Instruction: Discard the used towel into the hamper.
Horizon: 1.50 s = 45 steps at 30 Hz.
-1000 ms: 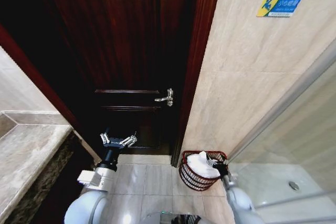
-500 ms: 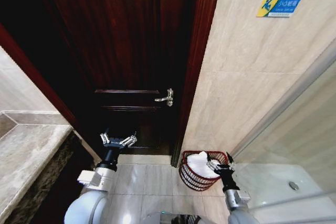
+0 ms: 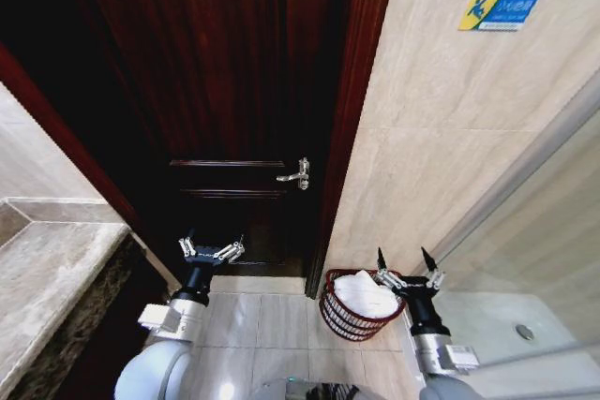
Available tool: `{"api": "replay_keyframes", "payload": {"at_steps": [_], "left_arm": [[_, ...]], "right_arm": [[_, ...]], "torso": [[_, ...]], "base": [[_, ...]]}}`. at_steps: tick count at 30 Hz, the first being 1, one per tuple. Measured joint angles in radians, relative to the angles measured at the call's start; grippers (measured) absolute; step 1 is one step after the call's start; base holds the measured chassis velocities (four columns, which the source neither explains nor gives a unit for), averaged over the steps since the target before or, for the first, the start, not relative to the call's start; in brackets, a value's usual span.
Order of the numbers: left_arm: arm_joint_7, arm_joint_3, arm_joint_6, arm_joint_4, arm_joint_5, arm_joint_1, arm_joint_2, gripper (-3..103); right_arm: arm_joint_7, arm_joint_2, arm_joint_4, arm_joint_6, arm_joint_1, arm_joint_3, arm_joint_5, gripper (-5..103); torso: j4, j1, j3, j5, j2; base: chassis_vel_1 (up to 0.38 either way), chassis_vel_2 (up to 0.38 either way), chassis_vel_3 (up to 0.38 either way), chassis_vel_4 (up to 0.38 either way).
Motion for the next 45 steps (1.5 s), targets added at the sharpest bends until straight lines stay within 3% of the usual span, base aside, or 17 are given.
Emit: {"api": "replay_keyframes", "payload": {"at_steps": [27,45], "left_arm": [[0.000,0.000,0.000,0.000,0.000,0.000,0.000,100],[0.000,0.000,0.000,0.000,0.000,0.000,0.000,100]], "right_arm": [[0.001,-0.002,-0.002,-0.006,0.002,-0.001,0.007,100],[0.000,-0.002,-0.004,-0.006,0.003,0.000,0.008,100]], "torso": [[-0.0001,0.000,0.000,-0.0001,0.000],[0.0000,0.000,0.000,0.0008,0.000]], "base": [[-0.007,-0.009,0.014,0.013],[-0.181,-0.197,0.192,0.173]]}}
